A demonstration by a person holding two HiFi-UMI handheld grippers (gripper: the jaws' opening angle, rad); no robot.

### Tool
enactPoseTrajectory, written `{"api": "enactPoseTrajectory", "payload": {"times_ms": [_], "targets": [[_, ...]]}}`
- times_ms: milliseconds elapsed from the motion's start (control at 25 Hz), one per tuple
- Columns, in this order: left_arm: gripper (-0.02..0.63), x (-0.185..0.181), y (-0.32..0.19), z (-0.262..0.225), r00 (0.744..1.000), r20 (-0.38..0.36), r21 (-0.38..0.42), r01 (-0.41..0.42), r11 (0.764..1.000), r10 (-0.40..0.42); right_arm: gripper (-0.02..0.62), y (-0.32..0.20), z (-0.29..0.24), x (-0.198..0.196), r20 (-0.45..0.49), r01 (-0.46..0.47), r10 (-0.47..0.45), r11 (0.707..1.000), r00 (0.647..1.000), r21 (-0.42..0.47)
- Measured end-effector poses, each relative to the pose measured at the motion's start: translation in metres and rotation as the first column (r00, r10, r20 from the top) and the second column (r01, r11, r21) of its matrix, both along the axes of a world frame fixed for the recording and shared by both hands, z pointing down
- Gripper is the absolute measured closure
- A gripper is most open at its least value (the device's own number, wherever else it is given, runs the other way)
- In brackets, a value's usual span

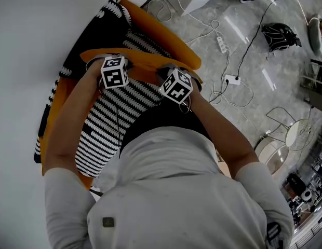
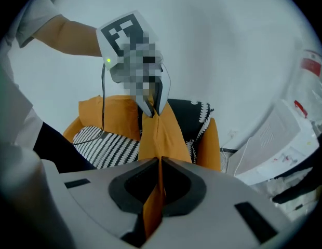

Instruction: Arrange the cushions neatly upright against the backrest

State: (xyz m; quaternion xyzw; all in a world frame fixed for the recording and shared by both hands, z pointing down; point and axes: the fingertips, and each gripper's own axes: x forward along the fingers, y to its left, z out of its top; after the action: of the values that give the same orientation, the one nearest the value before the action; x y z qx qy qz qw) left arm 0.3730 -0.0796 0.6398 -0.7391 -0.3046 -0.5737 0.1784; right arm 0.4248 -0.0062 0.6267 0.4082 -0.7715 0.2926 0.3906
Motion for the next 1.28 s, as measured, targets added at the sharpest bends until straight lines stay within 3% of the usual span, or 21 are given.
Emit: {"api": "enactPoseTrajectory", "payload": {"times_ms": [240,440,680,920,1280], "targets": [[0.583,-0.039,0.011,-0.042,0.986,-0.069,0.007,0.152,0.988,-0.151,0.56,0.004,-0.041,-0.029,-0.038,0.115,-0.113,0.993,0.993,0.039],[0.583,-0.073,0.021,-0.067,0.947,-0.129,-0.008,0.295,0.955,-0.294,0.56,0.007,-0.069,-0.055,-0.093,0.231,-0.223,0.97,0.97,0.079],[0.583,-0.1,0.024,-0.097,0.899,-0.178,-0.008,0.406,0.914,-0.401,0.56,0.002,-0.1,-0.076,-0.146,0.341,-0.323,0.933,0.935,0.117],[0.583,-0.118,0.02,-0.118,0.838,-0.191,-0.013,0.519,0.855,-0.511,0.558,-0.014,-0.115,-0.087,-0.153,0.46,-0.439,0.876,0.885,0.149],[0.583,-0.114,0.007,-0.116,0.723,-0.171,-0.008,0.678,0.735,-0.669,0.558,-0.045,-0.111,-0.074,-0.127,0.629,-0.616,0.759,0.777,0.165]]}}
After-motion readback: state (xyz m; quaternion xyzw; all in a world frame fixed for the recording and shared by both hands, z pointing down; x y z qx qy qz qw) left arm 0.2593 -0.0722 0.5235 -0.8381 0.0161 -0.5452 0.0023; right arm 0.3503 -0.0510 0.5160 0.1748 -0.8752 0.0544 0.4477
